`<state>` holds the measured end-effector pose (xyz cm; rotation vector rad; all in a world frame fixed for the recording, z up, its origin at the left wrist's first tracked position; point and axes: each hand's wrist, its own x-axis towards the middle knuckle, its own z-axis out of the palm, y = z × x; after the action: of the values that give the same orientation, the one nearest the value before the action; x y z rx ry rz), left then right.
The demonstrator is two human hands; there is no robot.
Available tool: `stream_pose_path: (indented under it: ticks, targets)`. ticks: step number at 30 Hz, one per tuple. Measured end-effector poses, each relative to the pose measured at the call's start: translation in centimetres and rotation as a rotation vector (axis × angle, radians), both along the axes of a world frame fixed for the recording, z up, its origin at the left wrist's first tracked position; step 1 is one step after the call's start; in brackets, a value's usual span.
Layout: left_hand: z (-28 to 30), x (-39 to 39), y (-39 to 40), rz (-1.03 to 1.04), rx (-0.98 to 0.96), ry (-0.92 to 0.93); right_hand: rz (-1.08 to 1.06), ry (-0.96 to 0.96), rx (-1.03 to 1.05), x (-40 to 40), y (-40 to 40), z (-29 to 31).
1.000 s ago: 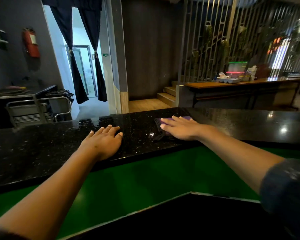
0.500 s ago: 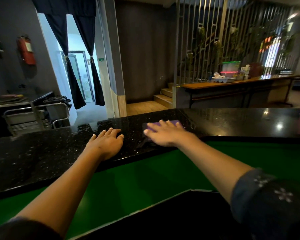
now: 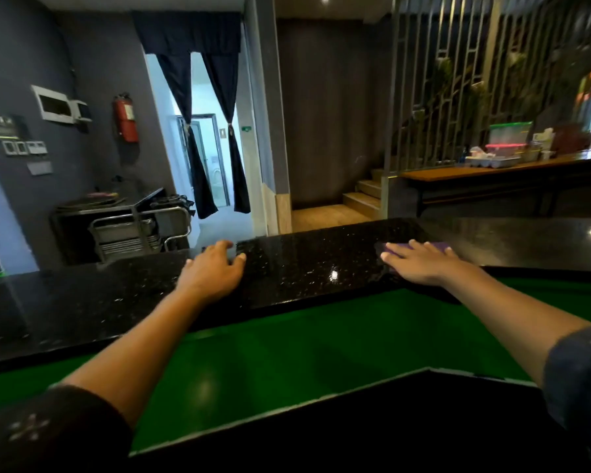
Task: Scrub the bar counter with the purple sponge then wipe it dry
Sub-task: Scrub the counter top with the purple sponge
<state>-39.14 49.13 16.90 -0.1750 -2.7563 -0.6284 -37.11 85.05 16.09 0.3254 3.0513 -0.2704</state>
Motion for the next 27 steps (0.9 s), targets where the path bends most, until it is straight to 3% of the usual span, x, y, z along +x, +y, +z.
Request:
stream_pose_path:
  ticks: [4,10,14,19,27]
  targets:
    - [-0.4,1.0,-5.9,0.076,-0.077,-0.075,-0.011,0.014,0.009,1.0,-4.2,0.0]
    - [-0.3,2.6,-10.8,0.098,-0.086,-0.142,0.322,0.094,0.027,4.0,-14.0,-1.4]
    - [0.3,4.3,-16.5,0.182,-0.118,-0.165,0.479,0.167,0.061,4.8,-15.7,-2.4]
    - [-0.9,6.2,-22.2,0.234,-0.200,-0.215,0.380,0.096,0.020,1.2,-16.4,-1.0]
    - [-1.6,5.7,-22.7,0.258,-0.270,-0.213,0.218,-0.009,-0.033,-2.1,-22.5,0.5]
